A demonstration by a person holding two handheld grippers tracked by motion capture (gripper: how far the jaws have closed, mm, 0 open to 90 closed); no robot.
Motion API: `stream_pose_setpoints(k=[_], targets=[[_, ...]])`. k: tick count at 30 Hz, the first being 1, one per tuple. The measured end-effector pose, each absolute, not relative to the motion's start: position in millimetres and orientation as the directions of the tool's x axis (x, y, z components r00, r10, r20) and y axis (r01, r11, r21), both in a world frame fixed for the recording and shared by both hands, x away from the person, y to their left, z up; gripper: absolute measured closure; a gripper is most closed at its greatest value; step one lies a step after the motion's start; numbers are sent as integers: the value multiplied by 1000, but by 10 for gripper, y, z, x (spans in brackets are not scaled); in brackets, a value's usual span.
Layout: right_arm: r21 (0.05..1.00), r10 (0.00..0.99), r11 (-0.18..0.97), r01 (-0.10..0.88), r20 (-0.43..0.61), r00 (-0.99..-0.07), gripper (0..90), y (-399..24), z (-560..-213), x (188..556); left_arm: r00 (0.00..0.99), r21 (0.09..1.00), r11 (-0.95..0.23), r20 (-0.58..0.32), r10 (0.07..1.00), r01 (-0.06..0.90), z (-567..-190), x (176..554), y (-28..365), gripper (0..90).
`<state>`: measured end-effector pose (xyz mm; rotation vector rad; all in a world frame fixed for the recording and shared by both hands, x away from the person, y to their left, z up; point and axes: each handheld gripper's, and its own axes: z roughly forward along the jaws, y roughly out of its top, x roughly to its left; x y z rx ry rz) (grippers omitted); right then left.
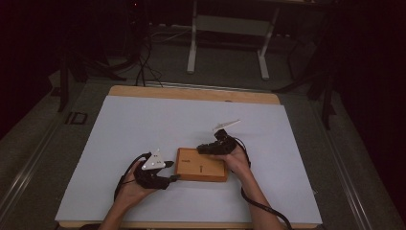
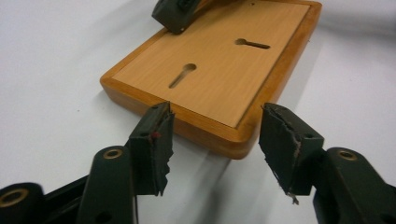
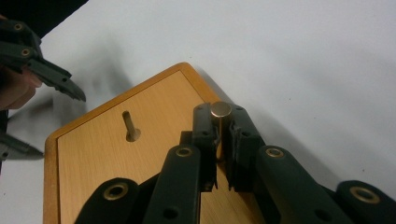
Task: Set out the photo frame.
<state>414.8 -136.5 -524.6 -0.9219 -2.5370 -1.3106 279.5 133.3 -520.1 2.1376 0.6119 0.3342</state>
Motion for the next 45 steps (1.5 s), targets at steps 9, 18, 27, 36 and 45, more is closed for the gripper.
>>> stream_pose_setpoints(k=[9,18,27,36,45], targets=[[672,454,441,594,404,-794,841,-1360,-5233,4190,847,763,-583,91,524,279,-5283,2771,1214,359],[658,443,458,597,414,-795,842,-1355,-5220,4216,821,734,-619,151,551,281,-5375,2824,1140,335],[657,438,452,603,425,-792,847,-1367,-5225,4218,806,750,-611,185,563,254,-5336,2789,1128,319],[633,439,503,588,400,-805,847,-1330,-5160,4170,801,791,-582,220,558,188,-5247,2741,1091,297],[617,418,519,592,420,-805,846,-1326,-5156,4162,810,808,-563,211,547,171,-5194,2704,1083,289]])
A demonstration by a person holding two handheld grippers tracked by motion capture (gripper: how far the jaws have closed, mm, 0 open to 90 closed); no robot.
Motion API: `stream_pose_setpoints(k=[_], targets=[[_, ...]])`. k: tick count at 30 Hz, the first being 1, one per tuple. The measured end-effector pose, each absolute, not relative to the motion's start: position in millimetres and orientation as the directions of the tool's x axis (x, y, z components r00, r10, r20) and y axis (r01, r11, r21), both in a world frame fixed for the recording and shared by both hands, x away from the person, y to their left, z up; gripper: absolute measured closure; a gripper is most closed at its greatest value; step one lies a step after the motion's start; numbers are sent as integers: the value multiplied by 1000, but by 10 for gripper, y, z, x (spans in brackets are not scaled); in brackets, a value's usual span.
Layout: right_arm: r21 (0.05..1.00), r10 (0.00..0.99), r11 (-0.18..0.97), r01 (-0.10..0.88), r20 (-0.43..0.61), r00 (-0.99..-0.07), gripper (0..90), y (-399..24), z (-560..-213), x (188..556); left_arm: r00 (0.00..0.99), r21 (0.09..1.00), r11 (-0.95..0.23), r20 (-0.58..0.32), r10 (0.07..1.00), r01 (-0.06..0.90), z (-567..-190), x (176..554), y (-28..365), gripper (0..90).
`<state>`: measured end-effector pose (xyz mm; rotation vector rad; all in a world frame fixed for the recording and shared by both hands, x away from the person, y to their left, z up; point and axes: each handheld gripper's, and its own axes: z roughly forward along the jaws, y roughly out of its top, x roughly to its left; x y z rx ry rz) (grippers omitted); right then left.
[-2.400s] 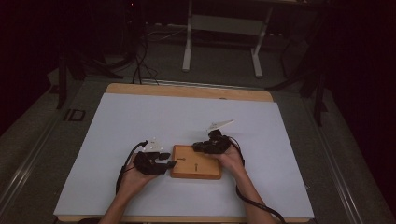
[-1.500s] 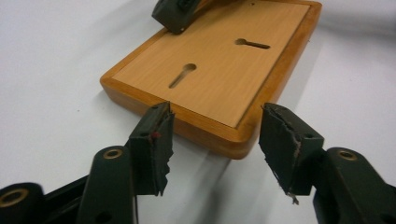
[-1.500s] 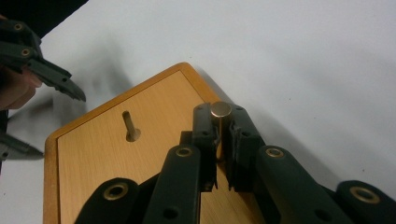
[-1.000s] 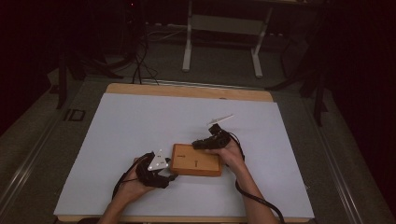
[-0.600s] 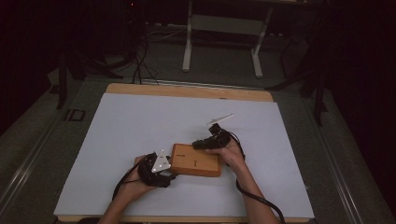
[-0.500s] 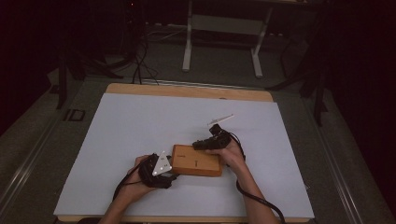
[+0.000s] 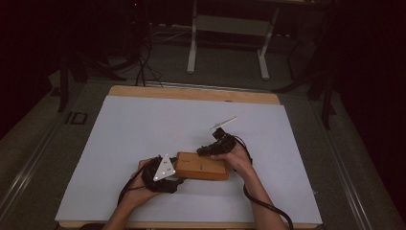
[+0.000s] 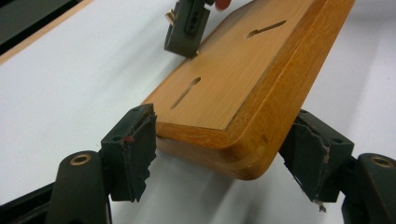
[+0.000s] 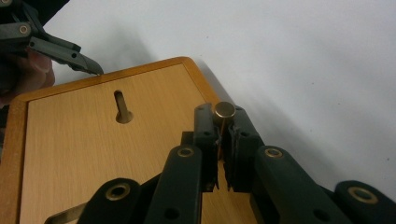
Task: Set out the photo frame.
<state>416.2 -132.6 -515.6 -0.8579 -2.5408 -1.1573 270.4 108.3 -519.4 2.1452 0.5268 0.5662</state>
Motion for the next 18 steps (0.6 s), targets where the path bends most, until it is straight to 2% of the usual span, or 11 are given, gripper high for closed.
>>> stream_pose_setpoints(k=[7,10,14,18], targets=[[601,403,526,602,448,-798,844,-1342,-5149,4159,814,823,-547,208,542,154,-5150,2676,1073,284],[578,398,545,608,460,-794,841,-1324,-5148,4162,839,828,-542,190,511,142,-5150,2667,1037,303],[580,392,560,592,444,-806,837,-1253,-5148,4145,850,828,-546,194,490,126,-5160,2662,945,330],[589,401,553,589,431,-808,819,-1252,-5152,4141,840,838,-530,192,507,128,-5146,2679,966,339]])
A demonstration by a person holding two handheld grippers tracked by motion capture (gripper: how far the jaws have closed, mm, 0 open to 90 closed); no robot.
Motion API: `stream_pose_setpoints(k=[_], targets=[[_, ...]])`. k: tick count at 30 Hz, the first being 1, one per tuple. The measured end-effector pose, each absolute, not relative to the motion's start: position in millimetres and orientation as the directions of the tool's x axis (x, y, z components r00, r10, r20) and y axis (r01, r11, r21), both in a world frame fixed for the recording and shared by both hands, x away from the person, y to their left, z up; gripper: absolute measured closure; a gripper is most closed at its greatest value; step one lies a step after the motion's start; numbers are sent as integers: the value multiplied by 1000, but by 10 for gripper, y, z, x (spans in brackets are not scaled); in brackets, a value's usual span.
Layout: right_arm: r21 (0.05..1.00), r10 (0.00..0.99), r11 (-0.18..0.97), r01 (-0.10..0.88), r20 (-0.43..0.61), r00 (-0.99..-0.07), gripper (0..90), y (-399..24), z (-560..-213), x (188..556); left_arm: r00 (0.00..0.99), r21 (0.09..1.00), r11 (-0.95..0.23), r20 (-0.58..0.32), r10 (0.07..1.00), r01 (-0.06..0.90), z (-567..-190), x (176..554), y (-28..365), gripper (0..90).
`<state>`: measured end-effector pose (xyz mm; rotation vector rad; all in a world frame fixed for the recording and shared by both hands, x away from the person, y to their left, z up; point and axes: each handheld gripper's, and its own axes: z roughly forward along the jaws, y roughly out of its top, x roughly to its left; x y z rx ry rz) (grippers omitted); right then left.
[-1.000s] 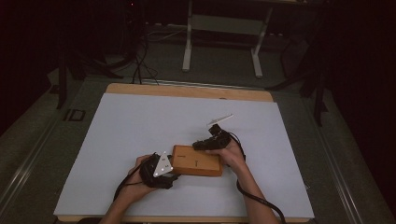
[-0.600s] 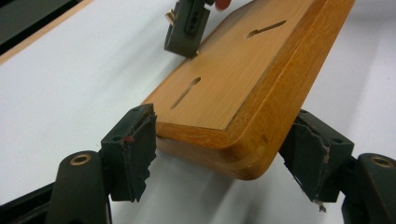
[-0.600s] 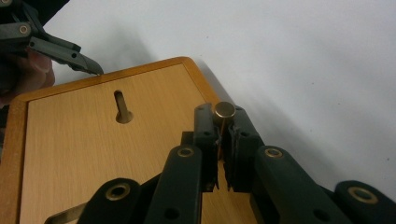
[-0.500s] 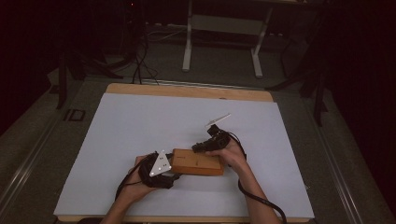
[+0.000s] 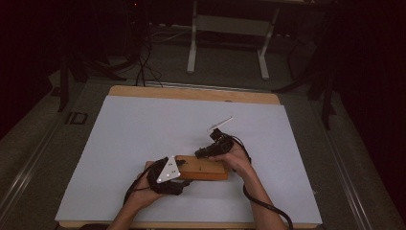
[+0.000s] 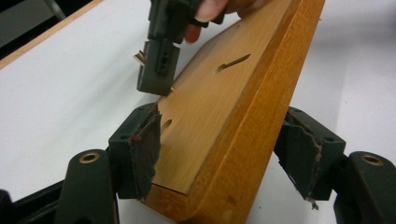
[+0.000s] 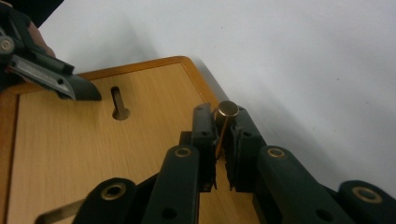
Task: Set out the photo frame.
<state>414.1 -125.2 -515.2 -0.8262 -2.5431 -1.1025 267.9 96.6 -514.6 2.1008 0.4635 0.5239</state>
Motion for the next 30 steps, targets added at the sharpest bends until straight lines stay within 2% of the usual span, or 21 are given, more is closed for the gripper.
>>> stream_pose_setpoints(k=[5,15,22,30], targets=[[606,412,543,582,412,-813,769,-1257,-5155,4130,833,853,-504,177,525,136,-5127,2703,1005,358],[652,437,521,550,350,-829,611,-1320,-5049,4054,825,859,-490,168,539,145,-5100,2737,1004,362],[680,460,512,525,299,-836,559,-1399,-4983,3984,816,869,-471,159,556,152,-5074,2787,1012,367],[728,460,499,470,237,-856,540,-1473,-4865,3884,806,871,-463,150,572,166,-5062,2813,1020,373]])
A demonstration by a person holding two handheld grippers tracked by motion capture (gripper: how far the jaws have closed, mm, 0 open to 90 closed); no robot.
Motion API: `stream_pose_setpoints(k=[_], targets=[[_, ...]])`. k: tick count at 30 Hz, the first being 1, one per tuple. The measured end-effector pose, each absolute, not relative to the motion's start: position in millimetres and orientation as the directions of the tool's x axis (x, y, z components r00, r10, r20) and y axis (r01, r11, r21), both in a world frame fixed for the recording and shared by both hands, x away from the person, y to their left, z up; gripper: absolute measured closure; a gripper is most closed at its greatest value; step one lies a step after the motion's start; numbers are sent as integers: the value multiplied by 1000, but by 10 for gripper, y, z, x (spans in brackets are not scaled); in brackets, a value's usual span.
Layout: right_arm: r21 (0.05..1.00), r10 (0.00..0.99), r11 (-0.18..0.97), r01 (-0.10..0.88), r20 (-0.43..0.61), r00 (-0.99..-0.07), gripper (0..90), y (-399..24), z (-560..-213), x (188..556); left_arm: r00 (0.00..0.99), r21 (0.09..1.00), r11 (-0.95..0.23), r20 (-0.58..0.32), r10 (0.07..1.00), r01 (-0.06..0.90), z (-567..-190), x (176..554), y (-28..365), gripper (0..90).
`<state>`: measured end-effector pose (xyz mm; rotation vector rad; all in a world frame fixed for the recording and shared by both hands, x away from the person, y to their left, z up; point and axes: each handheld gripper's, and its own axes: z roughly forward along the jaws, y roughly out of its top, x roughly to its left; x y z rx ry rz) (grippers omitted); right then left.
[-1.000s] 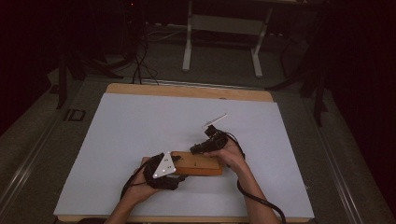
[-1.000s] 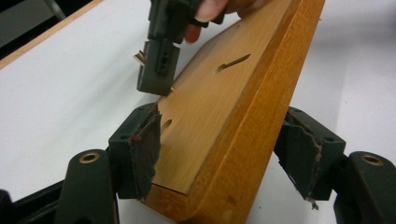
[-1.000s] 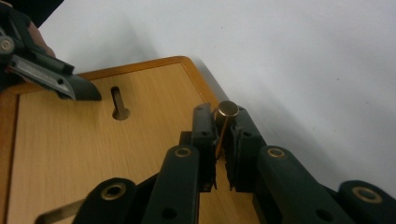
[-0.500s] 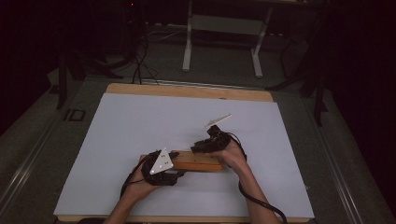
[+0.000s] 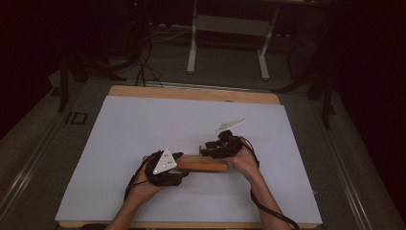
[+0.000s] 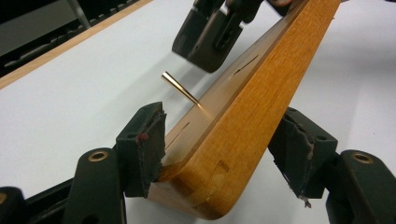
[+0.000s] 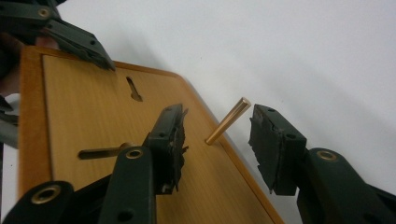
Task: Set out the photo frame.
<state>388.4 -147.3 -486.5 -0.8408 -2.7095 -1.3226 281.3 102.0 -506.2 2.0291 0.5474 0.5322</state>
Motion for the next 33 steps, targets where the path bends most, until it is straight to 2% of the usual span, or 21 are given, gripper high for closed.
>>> stream_pose_setpoints(k=[12,33], targets=[[762,461,489,424,186,-867,542,-1635,-4739,3777,804,874,-451,132,579,181,-5064,2846,1044,372],[783,503,468,409,145,-852,572,-2000,-4698,3608,781,883,-424,115,614,203,-5061,2894,1068,399]])
